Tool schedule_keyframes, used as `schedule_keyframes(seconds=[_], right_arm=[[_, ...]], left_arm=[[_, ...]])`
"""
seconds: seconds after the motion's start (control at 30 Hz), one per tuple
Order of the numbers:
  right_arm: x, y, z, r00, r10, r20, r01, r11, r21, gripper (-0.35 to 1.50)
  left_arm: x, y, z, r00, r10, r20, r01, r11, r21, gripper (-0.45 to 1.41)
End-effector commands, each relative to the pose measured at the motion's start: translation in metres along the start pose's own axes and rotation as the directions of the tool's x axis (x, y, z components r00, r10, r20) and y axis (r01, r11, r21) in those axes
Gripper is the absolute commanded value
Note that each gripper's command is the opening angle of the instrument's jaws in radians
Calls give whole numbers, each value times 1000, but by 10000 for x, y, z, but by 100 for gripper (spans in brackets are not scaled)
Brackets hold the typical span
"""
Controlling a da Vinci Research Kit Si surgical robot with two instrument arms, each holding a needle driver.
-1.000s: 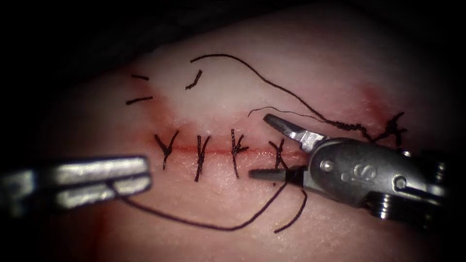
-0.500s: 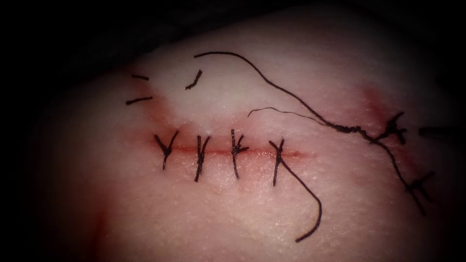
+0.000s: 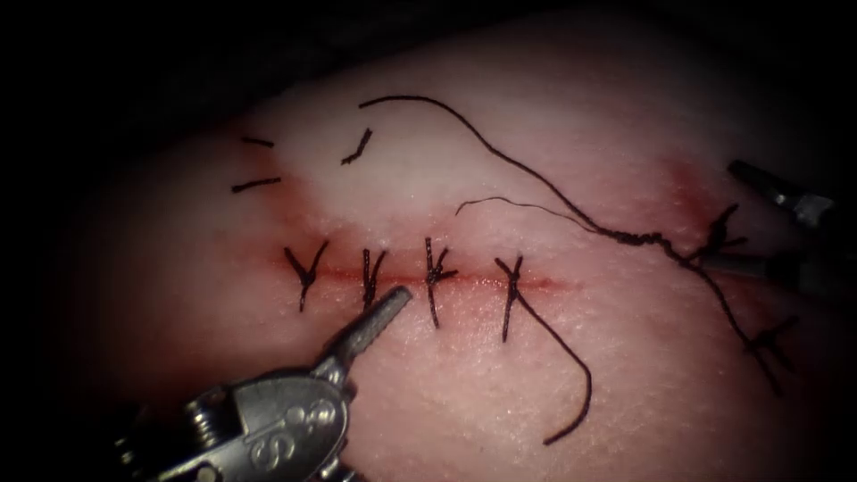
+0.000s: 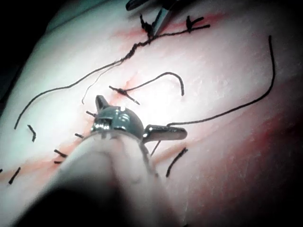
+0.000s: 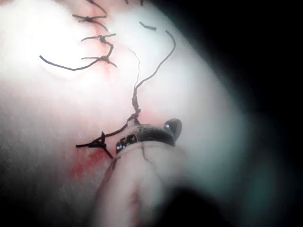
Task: Wound Closure
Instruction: Set down suture with left end-effector
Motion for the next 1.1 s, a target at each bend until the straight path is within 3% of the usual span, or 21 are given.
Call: schedule_keyframes(seconds=[0.03,0.13,0.27,0.33,0.4,0.63,0.7,0.77,0.93,1.0,1.1], right_arm=[[7,1,11,1000,-2,-6,1,1000,-4,143],[4,-2,12,1000,-6,-5,6,1000,2,143],[1,-6,12,1000,-9,-8,9,1000,-1,143],[2,-9,10,1000,-10,-10,10,1000,-2,143],[5,-12,8,1000,-10,-13,10,1000,-1,143],[12,-18,8,1000,-8,-13,8,1000,-4,141],[13,-23,9,1000,-10,-11,10,1000,-3,141],[13,-29,10,1000,-14,-6,14,1000,5,140],[15,-34,14,1000,-16,4,16,1000,11,140],[17,-35,15,1000,-15,1,15,1000,12,140],[19,-38,16,1000,-15,-6,15,1000,14,140]], left_arm=[[-4,-14,4,1000,5,-10,-5,1000,-29,126],[-22,-27,-1,999,-43,-30,40,996,-84,115],[-29,-40,1,993,-111,-32,107,990,-92,96],[-27,-28,5,989,-148,-4,148,988,-34,79],[-18,-13,8,981,-188,40,187,982,30,78],[7,5,4,974,-221,55,217,974,69,76],[-2,8,0,986,-145,79,143,989,30,83],[-20,4,-15,990,-122,74,128,989,-76,74],[-49,-19,-55,996,-86,37,93,948,-303,76],[-62,-47,-77,999,-53,-8,46,919,-391,63],[-80,-85,-88,1000,-24,-10,19,919,-393,29]])
